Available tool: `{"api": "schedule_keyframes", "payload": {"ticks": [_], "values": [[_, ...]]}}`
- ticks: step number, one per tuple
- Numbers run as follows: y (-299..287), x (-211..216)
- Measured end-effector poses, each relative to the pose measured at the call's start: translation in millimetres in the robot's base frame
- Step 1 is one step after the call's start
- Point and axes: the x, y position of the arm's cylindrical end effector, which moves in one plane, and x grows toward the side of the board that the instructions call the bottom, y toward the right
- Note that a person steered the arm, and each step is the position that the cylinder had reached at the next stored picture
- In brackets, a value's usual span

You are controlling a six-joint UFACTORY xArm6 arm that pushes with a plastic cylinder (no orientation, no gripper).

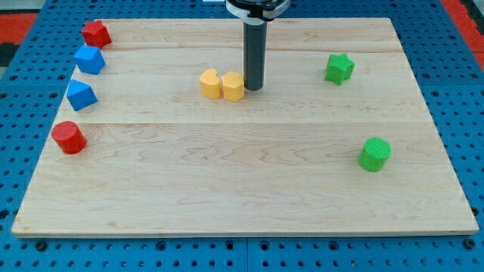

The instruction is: Point at the green star

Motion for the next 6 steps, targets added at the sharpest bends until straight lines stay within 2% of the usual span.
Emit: {"api": "schedule_keyframes", "payload": {"ticks": [1,4,5,6], "values": [[-1.5,-6.8],[105.1,-92.9],[147.7,-98.9],[158.6,-89.5]]}}
